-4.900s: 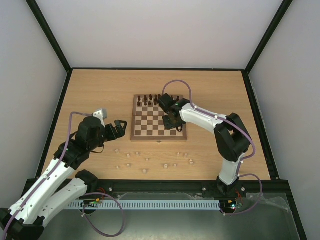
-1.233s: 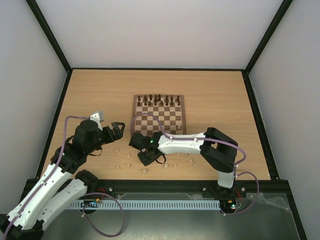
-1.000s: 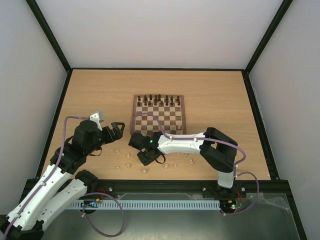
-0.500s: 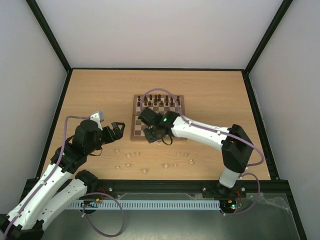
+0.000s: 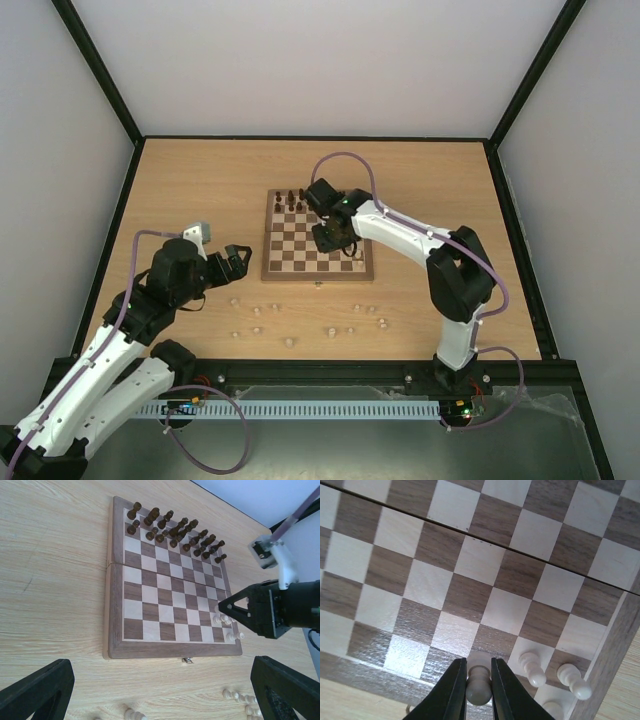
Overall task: Set up the chess pieces on the board
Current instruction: Place the chess piece on the chessboard.
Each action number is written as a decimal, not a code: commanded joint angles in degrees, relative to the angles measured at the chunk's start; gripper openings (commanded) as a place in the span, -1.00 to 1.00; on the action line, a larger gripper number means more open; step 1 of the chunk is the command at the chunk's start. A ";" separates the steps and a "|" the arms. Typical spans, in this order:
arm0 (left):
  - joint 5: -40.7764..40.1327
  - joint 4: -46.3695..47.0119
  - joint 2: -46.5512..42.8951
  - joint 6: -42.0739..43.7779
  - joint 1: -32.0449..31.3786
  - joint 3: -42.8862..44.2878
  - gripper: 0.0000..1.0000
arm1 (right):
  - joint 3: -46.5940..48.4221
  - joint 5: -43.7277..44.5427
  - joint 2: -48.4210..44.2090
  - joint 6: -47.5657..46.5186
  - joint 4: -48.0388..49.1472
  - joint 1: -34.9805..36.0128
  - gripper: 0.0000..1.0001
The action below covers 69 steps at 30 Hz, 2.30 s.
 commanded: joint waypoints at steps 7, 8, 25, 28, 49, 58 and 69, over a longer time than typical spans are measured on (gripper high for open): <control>1.02 0.54 -0.26 0.67 0.16 0.27 0.99 | 1.19 0.89 4.79 -1.59 -3.52 -0.54 -0.71; 1.00 0.55 -0.30 0.68 0.14 0.31 0.99 | 1.20 1.09 5.05 -1.63 -3.61 -0.51 -0.71; 0.85 0.59 -0.24 0.47 0.16 0.13 0.99 | -2.47 1.12 5.11 -1.72 -1.98 -0.68 -0.70; 0.85 0.60 -0.22 0.46 0.16 0.09 0.99 | -3.03 1.06 5.08 -1.72 -1.50 -0.83 -0.70; 0.61 0.77 0.17 0.31 0.16 -0.04 0.99 | -4.46 -0.66 5.34 -2.12 1.24 -1.48 -0.69; 0.63 0.80 0.17 0.34 0.19 -0.03 0.99 | -4.47 -1.08 5.46 -2.24 1.71 -1.71 -0.69; 0.76 0.90 0.22 0.30 0.14 -0.06 0.99 | -4.32 -1.19 4.54 -2.18 1.49 -1.72 -0.50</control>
